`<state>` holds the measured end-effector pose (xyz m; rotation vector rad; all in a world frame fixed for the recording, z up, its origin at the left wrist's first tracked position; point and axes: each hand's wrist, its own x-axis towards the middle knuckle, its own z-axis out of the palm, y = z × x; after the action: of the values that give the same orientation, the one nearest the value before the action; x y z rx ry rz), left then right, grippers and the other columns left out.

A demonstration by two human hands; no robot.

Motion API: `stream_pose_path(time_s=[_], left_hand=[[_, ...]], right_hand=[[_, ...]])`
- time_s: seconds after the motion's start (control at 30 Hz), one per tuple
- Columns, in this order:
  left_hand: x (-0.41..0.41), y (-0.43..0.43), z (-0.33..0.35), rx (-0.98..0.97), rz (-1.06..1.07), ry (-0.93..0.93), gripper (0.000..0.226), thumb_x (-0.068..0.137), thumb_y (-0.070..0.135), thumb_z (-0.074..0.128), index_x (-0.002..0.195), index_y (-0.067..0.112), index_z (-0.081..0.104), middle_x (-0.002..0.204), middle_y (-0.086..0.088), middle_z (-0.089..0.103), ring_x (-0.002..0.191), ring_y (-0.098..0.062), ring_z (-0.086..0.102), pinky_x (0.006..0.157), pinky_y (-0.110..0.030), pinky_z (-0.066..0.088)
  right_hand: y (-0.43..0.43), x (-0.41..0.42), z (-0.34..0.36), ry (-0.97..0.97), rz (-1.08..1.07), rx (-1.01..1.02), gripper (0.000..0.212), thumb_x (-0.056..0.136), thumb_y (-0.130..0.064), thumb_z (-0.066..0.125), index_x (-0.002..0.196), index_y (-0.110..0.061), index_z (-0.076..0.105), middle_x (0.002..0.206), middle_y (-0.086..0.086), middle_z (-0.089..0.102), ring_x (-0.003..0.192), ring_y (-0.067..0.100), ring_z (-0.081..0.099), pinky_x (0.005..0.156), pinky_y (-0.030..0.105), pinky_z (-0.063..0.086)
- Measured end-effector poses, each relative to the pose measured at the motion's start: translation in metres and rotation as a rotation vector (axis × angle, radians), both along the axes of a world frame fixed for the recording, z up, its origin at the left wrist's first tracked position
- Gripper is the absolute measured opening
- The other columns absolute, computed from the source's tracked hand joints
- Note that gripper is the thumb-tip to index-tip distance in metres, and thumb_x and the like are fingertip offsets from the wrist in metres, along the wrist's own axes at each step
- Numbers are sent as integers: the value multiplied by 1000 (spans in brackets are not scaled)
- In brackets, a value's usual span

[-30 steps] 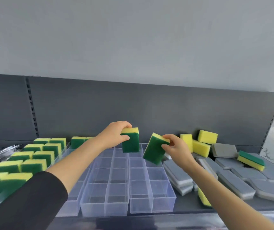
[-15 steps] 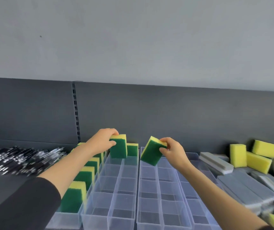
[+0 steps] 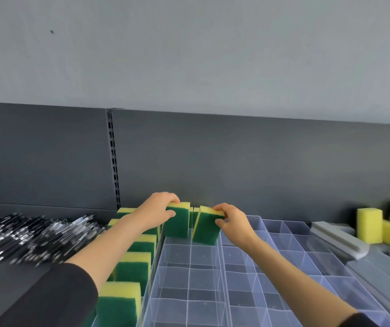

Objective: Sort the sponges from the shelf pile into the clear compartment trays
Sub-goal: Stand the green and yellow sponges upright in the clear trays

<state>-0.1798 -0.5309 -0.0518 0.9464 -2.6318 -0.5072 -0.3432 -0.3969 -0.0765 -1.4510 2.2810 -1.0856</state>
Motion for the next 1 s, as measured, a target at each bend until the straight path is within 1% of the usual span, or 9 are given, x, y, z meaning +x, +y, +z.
stream_pose_path(time_s=[0.17,0.27,0.4,0.6,0.7,0.77,0.87,0.93,1.0], left_hand=[[-6,-3,-3,10,-28,10,36,91,12,55,127,17,53,131,0,53,119,-17,50,103,-31,39],[-9,-2,-4,5,-53,5,35,91,12,55,126,17,53,131,1,52,120,-16,49,103,-30,38],[-12,-3,-4,6,-52,6,35,91,12,56,126,16,54,131,0,53,119,-17,50,102,-29,39],[-14,-3,-3,15,-59,6,35,91,12,56,126,15,54,130,-1,54,119,-17,51,102,-31,40],[-12,-6,-10,39,-43,-26,37,90,12,57,127,15,53,131,-2,54,119,-17,51,103,-32,41],[-11,-7,-17,46,-40,-65,39,90,12,57,128,14,52,134,-2,52,122,-17,49,104,-31,39],[-11,-4,-29,45,-56,-130,39,91,12,55,130,15,51,137,-1,50,125,-16,48,104,-29,37],[-12,-3,-34,40,-55,-156,40,91,12,55,130,17,51,137,0,50,124,-16,48,103,-29,39],[-13,-3,-35,27,-46,-172,39,91,12,55,129,19,51,134,0,52,118,-16,52,99,-30,43]], right_hand=[[-7,-3,-4,67,-1,64,33,94,-5,46,126,-11,50,129,11,51,112,26,51,95,30,45],[-11,-3,-7,84,2,91,33,94,-6,45,127,-12,49,129,11,50,111,25,52,94,29,45],[-13,-2,-11,86,15,97,34,94,-5,45,127,-12,49,129,11,49,108,24,52,90,25,45],[-14,-5,-13,70,6,89,35,94,-5,45,128,-12,48,132,10,48,113,25,51,94,28,45],[-14,-5,-15,66,8,85,35,94,-5,45,128,-13,48,132,10,48,113,24,50,93,27,45],[-14,-5,-18,66,14,87,34,94,-6,46,128,-13,48,130,10,49,112,23,51,91,25,45],[-14,-3,-24,84,33,104,34,94,-6,47,127,-13,50,128,10,50,109,22,52,92,23,44],[-14,0,-30,89,48,122,34,93,-7,48,127,-13,50,128,9,51,109,22,53,94,23,44],[-13,2,-34,92,54,138,35,94,-9,48,129,-14,49,128,9,51,112,22,53,98,25,43]])
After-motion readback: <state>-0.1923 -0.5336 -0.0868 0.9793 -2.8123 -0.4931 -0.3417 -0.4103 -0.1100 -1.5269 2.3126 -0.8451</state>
